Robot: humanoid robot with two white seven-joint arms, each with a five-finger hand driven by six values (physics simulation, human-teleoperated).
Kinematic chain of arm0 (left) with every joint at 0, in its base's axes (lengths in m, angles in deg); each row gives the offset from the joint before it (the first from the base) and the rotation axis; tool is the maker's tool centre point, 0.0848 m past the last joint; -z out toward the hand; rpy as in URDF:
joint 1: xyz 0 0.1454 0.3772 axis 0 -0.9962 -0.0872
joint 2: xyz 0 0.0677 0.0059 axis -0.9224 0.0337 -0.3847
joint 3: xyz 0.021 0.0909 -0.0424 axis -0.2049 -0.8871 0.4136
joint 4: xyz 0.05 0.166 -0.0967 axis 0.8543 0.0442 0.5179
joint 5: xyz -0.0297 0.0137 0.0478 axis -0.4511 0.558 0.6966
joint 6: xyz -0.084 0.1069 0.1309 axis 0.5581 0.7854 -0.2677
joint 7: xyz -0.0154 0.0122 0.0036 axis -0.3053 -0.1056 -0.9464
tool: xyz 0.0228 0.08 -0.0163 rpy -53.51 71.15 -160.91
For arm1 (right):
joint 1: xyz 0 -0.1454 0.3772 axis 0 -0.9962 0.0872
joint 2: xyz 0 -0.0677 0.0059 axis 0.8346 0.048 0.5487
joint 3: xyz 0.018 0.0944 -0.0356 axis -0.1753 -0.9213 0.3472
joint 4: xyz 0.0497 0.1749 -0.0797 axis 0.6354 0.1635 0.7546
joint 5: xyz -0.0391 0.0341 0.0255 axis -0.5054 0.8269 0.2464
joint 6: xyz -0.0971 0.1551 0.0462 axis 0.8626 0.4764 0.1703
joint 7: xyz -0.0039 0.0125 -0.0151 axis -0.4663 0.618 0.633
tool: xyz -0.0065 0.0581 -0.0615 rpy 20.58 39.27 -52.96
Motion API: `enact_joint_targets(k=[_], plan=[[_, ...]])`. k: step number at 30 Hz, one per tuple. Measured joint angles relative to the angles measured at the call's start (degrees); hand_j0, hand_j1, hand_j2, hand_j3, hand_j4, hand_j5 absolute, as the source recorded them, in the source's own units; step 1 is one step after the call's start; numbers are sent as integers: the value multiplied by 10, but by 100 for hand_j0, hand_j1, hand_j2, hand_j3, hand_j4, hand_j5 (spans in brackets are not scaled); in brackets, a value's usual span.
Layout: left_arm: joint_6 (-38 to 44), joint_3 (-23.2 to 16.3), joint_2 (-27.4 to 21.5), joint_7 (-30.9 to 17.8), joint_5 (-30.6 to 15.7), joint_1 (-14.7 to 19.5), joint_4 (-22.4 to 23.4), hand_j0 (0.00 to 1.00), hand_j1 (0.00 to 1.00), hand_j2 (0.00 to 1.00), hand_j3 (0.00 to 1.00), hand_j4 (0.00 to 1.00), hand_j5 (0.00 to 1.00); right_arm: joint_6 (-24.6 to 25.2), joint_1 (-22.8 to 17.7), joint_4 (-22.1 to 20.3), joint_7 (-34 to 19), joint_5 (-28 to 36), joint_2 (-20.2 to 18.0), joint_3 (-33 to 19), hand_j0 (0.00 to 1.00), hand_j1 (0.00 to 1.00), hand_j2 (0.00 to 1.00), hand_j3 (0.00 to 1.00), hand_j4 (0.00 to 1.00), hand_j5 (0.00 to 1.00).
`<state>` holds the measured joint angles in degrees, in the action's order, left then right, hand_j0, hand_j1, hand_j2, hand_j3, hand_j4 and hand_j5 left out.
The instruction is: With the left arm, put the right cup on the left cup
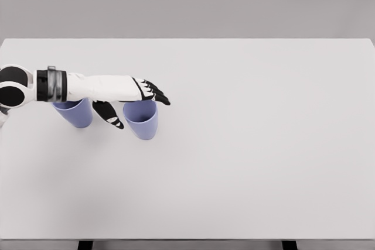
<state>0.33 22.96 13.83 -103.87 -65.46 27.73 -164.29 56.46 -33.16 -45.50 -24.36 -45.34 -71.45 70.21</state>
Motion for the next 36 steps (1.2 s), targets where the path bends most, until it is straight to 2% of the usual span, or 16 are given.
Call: enact_joint_targets(k=[16,18,19,27,30,36], plan=[[0,0,6,0,2,-8,0,100,100,100,100,100,100,0,0,0,0,0,0,0,100,100,100,100,100,100],[0,0,6,0,2,-8,0,90,90,90,90,90,90,0,0,0,0,0,0,0,100,100,100,100,100,100],[0,0,6,0,2,-8,0,79,79,79,79,79,79,0,0,0,0,0,0,0,100,100,100,100,100,100],[0,0,6,1,-3,-12,-1,67,67,67,67,67,67,0,0,0,0,0,0,0,100,100,100,100,100,100],[0,1,5,0,-5,-12,-3,57,57,57,57,57,57,0,0,0,0,0,0,0,100,100,100,100,100,100],[0,14,1,0,-16,-11,-15,54,54,54,54,54,54,0,0,0,0,0,0,0,100,100,100,100,100,100]])
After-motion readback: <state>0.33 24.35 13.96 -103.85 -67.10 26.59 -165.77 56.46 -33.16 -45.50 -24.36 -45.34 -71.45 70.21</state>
